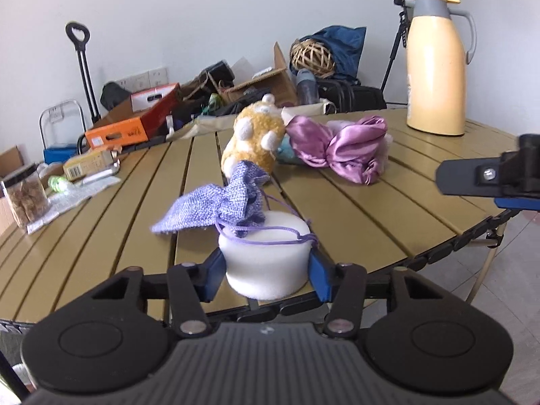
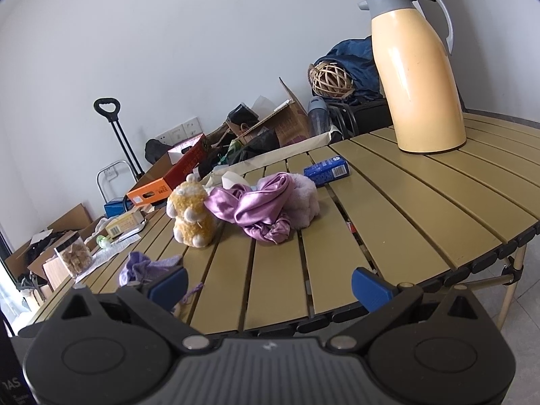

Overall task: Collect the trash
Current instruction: 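Lift the white foam cylinder off the table with the left tool, then close the right tool on the purple cloth pouch atop the foam cylinder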

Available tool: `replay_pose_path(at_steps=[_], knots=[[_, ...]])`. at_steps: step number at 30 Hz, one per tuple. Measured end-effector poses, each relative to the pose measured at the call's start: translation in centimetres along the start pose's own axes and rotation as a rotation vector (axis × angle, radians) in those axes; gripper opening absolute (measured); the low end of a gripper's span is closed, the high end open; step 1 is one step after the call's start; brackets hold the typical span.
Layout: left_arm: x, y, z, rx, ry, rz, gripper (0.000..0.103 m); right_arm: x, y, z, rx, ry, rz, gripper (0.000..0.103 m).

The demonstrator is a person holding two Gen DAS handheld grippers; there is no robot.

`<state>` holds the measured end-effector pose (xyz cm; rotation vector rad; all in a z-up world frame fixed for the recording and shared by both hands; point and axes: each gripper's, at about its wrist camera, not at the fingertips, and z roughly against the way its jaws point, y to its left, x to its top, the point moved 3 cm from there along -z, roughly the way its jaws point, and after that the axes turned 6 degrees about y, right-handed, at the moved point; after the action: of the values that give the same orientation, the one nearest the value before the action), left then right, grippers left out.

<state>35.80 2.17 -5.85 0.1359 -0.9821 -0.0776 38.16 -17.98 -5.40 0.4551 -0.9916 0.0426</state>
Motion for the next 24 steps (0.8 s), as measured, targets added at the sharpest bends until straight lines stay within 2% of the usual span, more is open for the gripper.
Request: replay_pose_path(at_steps=[6, 14, 17, 20, 24], knots=[[0.5, -1.5, 1.7, 0.014, -0.082, -0.069, 0.053, 0.1, 0.1, -0.3, -0.01, 0.0, 0.002, 0.103], [2.5, -2.0, 2.2, 0.014, -0.14, -0.047, 0.053, 0.3, -0.9, -0.3, -0.038, -0.017, -0.037, 0.103], [2.7, -2.6, 1.6, -0.005, -0.121, -0.079, 0.053, 0.2, -1.3, -0.3, -0.05, -0.014, -0.051, 0.103], [2.0, -3.8, 0.1, -0.045, -0.053, -0.114, 0.053, 0.4, -1.6, -0.2, -0.046, -0.013, -0.058, 0.103], [0.8, -4.7, -0.4, -0.07, -0.021, -0.14, 0.053, 1.1, -0.8, 0.0, -0.015, -0.019, -0.004, 0.103]])
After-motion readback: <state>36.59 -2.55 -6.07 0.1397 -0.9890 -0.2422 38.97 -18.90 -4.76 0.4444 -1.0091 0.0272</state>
